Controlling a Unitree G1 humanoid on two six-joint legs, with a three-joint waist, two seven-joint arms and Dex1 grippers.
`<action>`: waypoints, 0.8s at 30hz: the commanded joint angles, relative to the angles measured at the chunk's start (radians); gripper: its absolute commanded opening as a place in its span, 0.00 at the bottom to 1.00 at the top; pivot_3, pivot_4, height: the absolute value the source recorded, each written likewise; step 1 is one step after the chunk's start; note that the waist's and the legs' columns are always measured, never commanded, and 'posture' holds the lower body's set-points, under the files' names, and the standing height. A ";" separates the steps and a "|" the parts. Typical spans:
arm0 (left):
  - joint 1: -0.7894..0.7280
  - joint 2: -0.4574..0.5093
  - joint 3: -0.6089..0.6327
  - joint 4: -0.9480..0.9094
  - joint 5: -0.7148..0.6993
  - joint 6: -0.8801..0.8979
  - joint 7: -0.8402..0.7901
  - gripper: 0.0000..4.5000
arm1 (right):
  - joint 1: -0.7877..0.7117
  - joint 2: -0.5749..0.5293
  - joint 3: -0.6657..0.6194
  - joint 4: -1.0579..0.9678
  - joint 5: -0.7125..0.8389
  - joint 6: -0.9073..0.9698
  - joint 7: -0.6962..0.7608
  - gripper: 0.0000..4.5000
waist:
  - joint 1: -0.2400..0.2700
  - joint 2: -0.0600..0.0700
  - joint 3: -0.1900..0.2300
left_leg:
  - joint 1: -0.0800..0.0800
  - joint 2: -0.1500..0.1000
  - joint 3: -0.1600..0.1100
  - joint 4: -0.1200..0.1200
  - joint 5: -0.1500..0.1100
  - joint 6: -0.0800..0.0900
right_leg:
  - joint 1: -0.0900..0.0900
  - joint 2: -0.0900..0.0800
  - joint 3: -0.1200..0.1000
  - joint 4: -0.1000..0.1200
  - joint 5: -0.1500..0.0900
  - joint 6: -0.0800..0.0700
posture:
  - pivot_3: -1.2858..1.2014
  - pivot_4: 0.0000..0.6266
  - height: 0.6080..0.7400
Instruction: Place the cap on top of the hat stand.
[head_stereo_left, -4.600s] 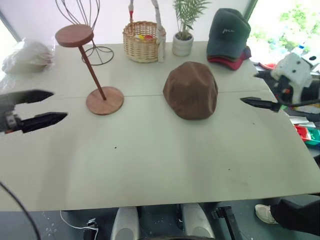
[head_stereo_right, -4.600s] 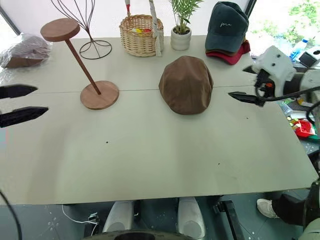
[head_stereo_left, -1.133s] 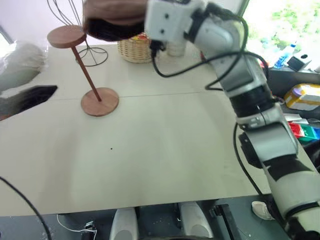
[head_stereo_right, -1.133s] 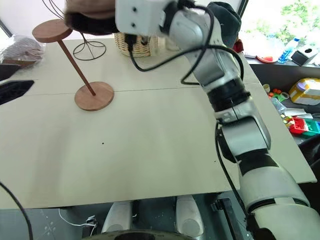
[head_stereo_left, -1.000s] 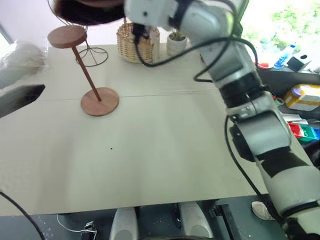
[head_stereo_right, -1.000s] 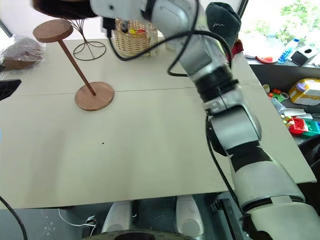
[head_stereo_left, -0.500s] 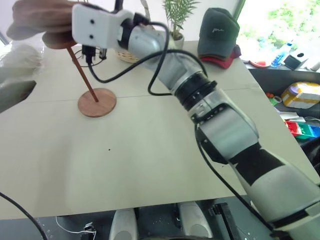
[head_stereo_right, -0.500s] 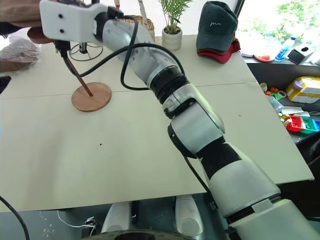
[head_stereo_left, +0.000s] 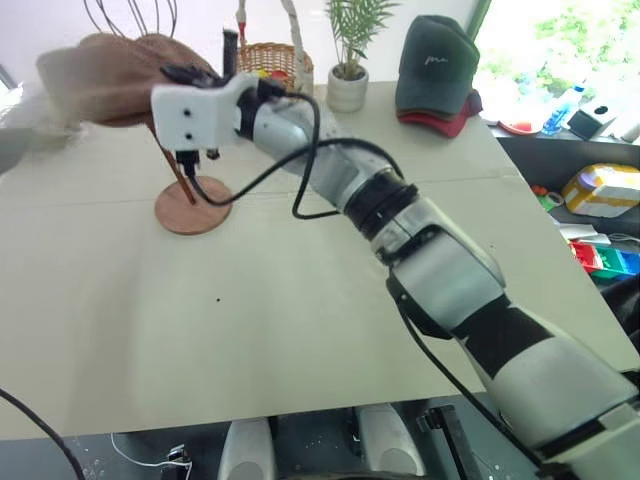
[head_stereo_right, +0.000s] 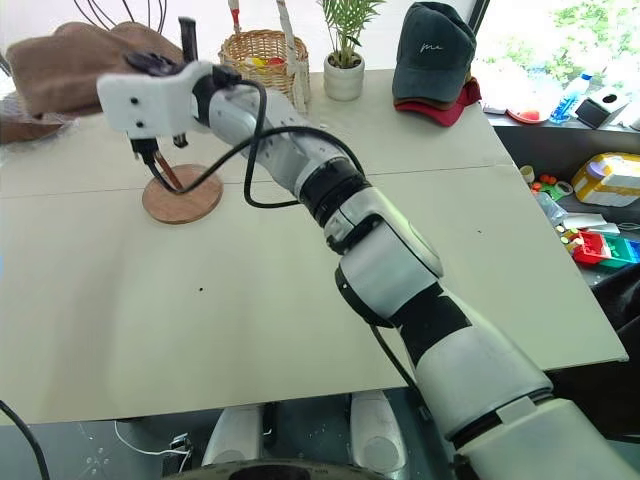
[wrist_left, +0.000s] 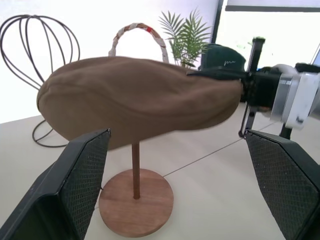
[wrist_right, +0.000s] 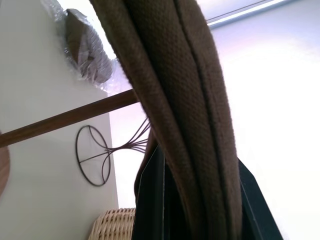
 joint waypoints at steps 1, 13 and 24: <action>-0.021 0.006 0.017 0.005 -0.007 -0.033 0.016 1.00 | 0.002 0.002 0.010 -0.064 -0.008 -0.009 0.007 0.10 | 0.000 0.000 0.000 | 0.000 0.000 0.000 0.000 0.000 0.000 | 0.000 0.000 0.000 0.000 0.000 0.000 | 0.52 0.24 0.91; -0.021 0.019 -0.020 0.027 -0.010 -0.070 -0.023 1.00 | 0.109 -0.080 -0.018 -0.260 0.039 0.001 0.147 0.81 | 0.003 -0.001 -0.001 | 0.000 0.000 0.000 0.000 0.000 0.000 | 0.000 0.000 0.000 0.000 0.000 0.000 | 0.52 0.24 0.91; -0.145 0.095 -0.294 0.007 0.025 -0.173 -0.126 1.00 | 0.495 -0.466 -0.224 -0.995 0.479 0.392 0.695 0.81 | 0.028 -0.003 -0.001 | 0.000 0.000 0.001 0.000 0.002 -0.003 | 0.001 0.000 0.000 0.000 0.001 0.003 | 0.52 0.24 0.91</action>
